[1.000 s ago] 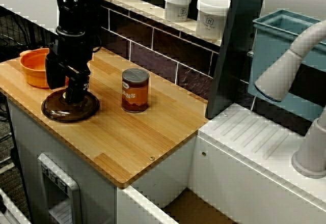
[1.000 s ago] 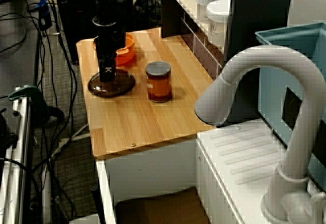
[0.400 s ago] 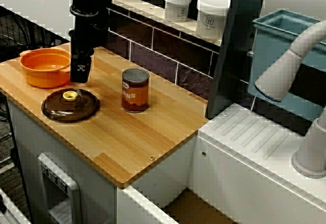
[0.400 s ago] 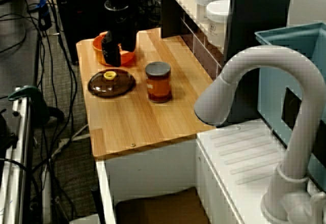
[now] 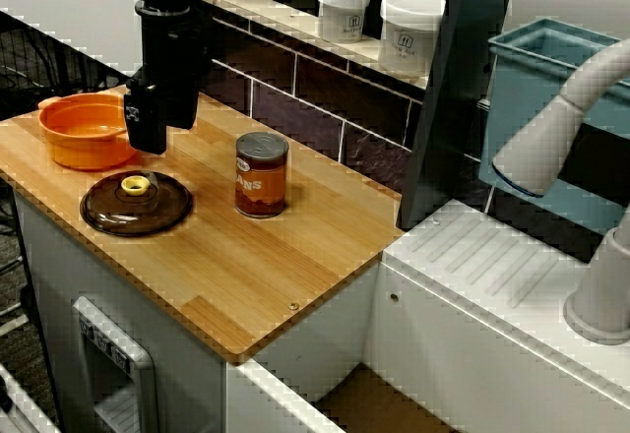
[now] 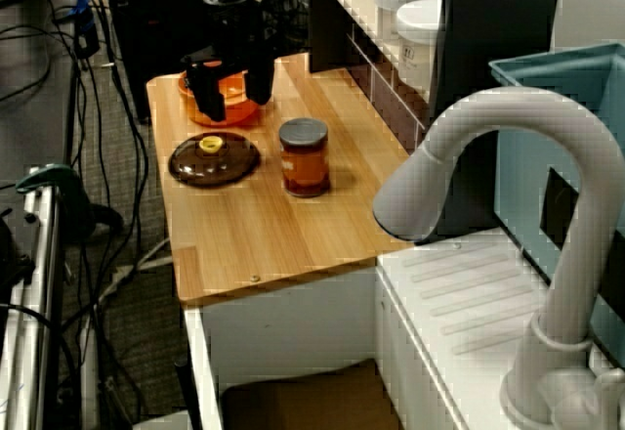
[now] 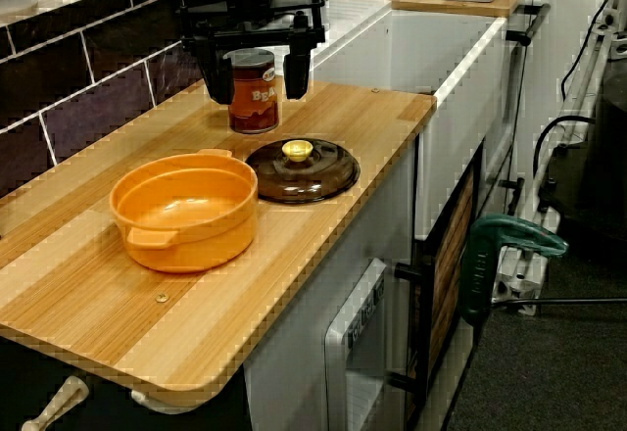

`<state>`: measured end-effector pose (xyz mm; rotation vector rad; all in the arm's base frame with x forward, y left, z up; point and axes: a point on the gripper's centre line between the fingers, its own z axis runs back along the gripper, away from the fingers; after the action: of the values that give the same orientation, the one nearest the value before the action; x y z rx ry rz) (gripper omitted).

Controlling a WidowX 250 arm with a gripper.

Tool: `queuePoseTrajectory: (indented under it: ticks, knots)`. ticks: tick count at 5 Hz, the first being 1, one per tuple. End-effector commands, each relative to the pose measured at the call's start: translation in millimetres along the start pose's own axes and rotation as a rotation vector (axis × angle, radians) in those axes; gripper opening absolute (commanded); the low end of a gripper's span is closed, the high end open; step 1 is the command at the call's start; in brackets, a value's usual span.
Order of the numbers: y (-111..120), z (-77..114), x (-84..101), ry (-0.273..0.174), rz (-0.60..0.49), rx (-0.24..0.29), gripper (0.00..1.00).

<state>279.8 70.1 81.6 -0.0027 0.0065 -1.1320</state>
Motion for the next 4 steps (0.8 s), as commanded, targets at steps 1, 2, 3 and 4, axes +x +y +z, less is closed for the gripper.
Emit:
queuePoseTrajectory:
  ticks: [1, 2, 3, 4]
  knots:
    - [23, 9.5, -1.3, -0.064, 0.068, 0.017, 1.00]
    - [32, 4.2, 7.0, -0.056, 0.100, 0.021, 1.00]
    - [36, 1.1, 14.2, -0.050, 0.093, 0.017, 1.00]
    - [34, 4.5, 19.7, -0.055, 0.041, -0.008, 1.00]
